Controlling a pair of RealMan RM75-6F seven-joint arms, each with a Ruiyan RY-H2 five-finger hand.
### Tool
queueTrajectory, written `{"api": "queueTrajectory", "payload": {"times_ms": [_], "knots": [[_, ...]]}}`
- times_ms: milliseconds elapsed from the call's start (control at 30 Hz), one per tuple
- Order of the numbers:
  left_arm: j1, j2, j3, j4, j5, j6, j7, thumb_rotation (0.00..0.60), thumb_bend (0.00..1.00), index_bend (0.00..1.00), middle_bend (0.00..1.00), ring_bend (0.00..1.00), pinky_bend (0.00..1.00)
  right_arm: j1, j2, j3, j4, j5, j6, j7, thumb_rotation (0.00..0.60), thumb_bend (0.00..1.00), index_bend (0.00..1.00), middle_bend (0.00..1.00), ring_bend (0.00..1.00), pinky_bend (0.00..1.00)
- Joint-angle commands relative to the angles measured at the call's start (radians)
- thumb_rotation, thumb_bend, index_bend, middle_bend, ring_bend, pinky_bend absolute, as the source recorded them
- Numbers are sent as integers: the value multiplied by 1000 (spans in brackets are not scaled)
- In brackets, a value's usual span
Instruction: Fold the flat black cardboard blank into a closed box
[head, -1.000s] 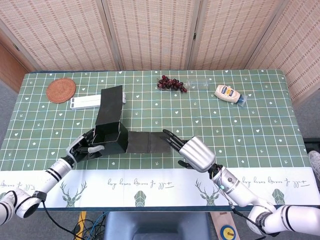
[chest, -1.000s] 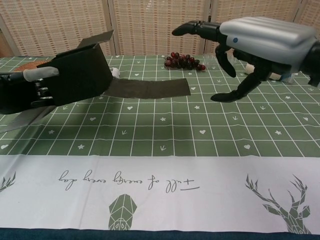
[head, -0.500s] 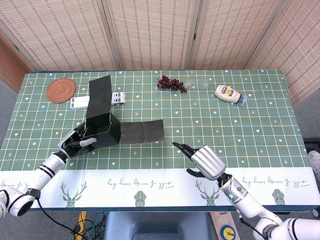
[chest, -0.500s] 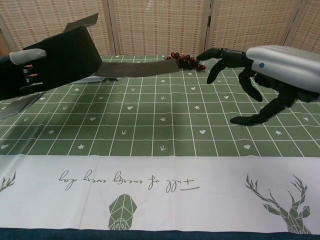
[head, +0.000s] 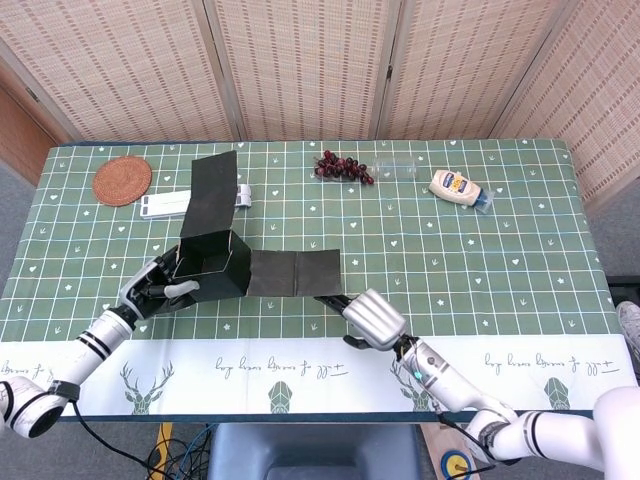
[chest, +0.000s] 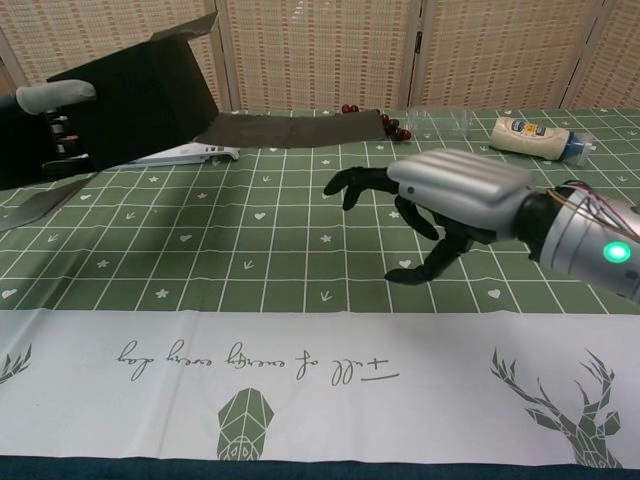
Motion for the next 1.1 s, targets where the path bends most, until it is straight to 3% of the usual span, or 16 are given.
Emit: {"api": "queueTrajectory", "payload": {"times_ms": [33,100,167,300,400,733,1100], "knots": [[-2,10,2,-13,13,1,5,600,112,232,226,713,880,40,-65,35,74,-23,-11,-2,600,271,134,218,756,1000],[-4,15,6,-17,22,0,12,600,113,231,226,646,880,53,-83,45,91,-31,-12,14,600,275,134,217,756,1000],[-4,19,13,-20,36,2,18,600,112,231,226,641,880,66,-95,55,106,-40,-12,18,600,279,134,217,756,1000],[-7,15,29,-3,69,14,35,600,113,231,226,737,880,86,-105,73,114,-50,-11,16,600,286,134,217,756,1000],[-11,7,44,17,92,20,42,600,112,231,226,640,880,99,-109,84,115,-52,-14,8,600,286,134,217,756,1000],[-32,-22,79,60,119,18,47,600,112,231,226,647,880,118,-115,102,91,-73,14,-52,600,293,134,224,756,1000],[-52,-56,109,100,138,29,42,600,112,231,226,664,880,134,-167,105,159,-128,86,-29,600,294,134,235,756,1000]]}}
